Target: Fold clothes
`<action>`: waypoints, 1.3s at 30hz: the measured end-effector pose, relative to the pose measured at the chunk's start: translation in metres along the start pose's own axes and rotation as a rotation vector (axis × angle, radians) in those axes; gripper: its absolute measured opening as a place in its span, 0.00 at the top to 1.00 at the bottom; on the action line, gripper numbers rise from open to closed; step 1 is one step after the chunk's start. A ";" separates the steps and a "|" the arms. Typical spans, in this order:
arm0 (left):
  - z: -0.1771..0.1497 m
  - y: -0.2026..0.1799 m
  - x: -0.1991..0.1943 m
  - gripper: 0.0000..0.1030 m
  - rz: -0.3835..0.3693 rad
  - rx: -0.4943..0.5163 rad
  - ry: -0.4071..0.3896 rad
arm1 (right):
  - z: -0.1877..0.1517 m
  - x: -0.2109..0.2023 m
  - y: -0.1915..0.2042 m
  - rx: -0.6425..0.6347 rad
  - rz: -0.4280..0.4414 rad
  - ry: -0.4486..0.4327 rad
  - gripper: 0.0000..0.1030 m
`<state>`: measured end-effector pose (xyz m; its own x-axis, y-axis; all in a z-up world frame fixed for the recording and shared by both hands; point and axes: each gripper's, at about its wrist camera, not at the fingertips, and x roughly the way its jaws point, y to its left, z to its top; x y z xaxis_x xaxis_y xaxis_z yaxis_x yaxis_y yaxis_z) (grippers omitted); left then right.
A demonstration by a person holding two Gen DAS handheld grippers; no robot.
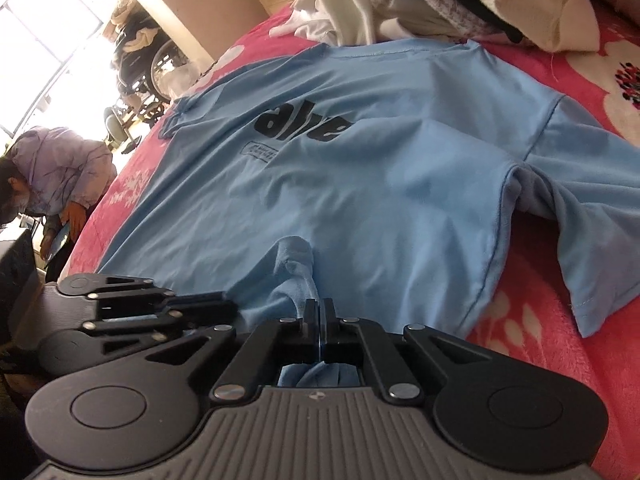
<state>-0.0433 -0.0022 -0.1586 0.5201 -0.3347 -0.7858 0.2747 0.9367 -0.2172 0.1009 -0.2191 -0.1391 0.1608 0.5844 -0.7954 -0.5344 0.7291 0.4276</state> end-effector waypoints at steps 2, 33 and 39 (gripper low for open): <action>0.002 0.007 -0.007 1.00 -0.010 -0.043 -0.022 | 0.001 0.003 0.000 -0.003 -0.005 -0.004 0.98; -0.020 0.029 -0.027 0.66 -0.051 -0.015 -0.046 | 0.043 0.012 0.043 -0.166 0.024 -0.005 0.94; -0.050 0.040 -0.077 0.60 0.048 0.037 -0.060 | 0.041 -0.020 0.062 -0.186 0.049 -0.063 0.94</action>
